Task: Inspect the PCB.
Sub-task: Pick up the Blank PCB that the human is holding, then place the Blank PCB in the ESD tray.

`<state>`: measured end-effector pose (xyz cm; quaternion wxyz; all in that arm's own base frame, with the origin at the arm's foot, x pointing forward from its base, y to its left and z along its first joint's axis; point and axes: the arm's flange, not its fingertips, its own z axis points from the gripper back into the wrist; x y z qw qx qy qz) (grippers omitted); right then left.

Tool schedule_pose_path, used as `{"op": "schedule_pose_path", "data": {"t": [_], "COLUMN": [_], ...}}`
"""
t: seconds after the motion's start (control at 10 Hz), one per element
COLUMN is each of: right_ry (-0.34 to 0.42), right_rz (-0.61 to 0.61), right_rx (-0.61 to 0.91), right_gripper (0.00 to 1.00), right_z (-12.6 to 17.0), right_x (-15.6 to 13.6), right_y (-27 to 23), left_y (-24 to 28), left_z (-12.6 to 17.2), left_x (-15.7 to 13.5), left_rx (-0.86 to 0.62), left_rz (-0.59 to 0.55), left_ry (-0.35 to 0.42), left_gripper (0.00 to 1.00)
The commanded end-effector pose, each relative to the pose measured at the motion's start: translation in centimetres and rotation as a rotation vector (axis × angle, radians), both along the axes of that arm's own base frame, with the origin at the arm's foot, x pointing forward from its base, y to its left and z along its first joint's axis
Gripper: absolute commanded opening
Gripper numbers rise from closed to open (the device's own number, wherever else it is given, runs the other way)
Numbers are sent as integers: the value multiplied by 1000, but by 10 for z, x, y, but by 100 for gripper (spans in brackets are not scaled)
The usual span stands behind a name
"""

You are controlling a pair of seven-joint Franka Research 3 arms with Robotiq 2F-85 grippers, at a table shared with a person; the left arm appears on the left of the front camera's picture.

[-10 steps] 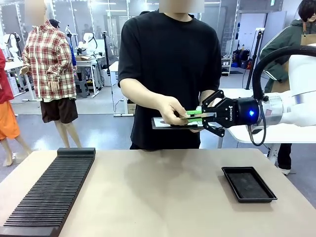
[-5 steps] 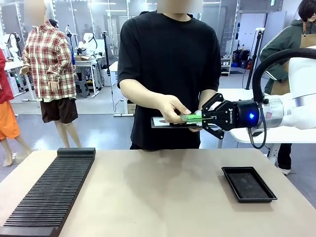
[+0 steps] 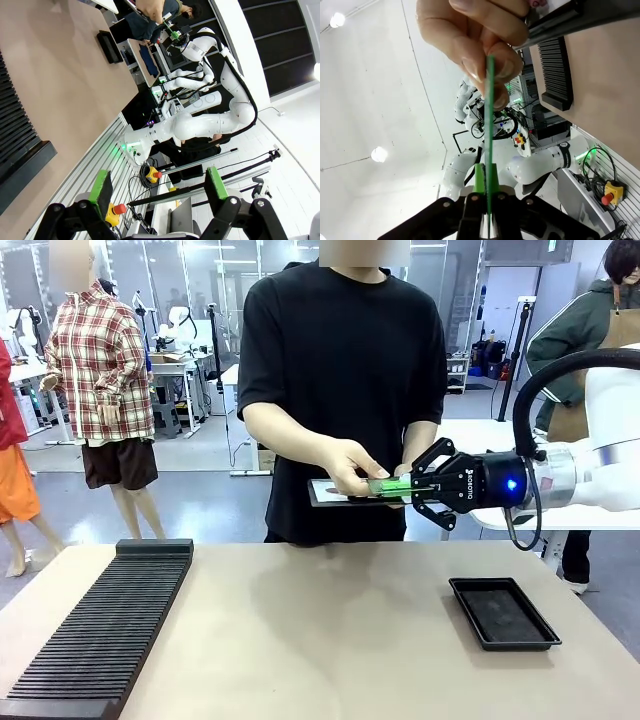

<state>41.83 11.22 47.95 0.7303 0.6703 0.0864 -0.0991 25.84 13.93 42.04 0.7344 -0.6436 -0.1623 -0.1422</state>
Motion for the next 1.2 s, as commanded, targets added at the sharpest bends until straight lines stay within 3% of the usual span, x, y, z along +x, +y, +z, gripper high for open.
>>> {"op": "schedule_pose_path", "data": {"t": [0.0,1.1], "right_ry": [10,10], "right_rz": [6,6], "right_rx": [2,2], "right_gripper": [0,0], "right_z": [7,7], "right_x": [2,2], "right_y": [3,3], "left_y": [1,1], "left_z": [1,1], "left_x": [0,0], "left_rx": [2,2], "left_rz": [2,2], "left_ry": [-5,-5], "left_gripper": [95,95]}}
